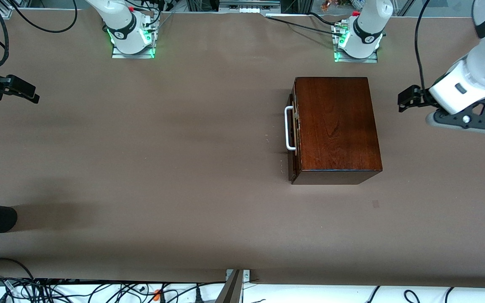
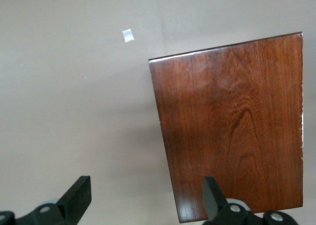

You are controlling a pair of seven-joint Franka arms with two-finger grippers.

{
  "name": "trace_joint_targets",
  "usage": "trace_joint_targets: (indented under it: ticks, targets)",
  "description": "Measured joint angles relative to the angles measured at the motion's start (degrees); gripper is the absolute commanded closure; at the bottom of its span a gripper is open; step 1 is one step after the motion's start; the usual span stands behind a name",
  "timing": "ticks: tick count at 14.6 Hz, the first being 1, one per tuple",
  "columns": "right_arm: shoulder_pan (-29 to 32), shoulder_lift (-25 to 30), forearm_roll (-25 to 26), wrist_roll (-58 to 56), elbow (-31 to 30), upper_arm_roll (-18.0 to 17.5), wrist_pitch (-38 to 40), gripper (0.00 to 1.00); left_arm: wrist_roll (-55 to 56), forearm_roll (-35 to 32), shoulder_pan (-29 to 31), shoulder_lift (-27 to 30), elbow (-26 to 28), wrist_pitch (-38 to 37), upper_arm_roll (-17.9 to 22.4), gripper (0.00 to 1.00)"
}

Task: Open drawer, take yellow block, close drawer
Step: 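Move the left gripper to the white drawer handle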

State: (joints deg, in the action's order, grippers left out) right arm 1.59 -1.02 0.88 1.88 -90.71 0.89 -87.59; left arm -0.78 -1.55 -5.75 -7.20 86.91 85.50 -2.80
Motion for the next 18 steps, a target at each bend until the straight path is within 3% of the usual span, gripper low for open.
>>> trace_joint_targets:
  ticks: [7, 15, 18]
  targets:
    - [-0.1, -0.1, 0.0, 0.0, 0.0, 0.0, 0.0, 0.00, 3.4, 0.0, -9.8, -9.2, -3.2, 6.5, -1.8, 0.00]
    - [-0.1, -0.1, 0.0, 0.0, 0.0, 0.0, 0.0, 0.00, 27.5, -0.1, -24.6, -15.5, -3.3, 11.3, -1.9, 0.00]
    - [-0.1, -0.2, 0.0, 0.0, 0.0, 0.0, 0.0, 0.00, 34.9, -4.6, -30.3, -18.7, -3.2, 13.2, -1.9, 0.00]
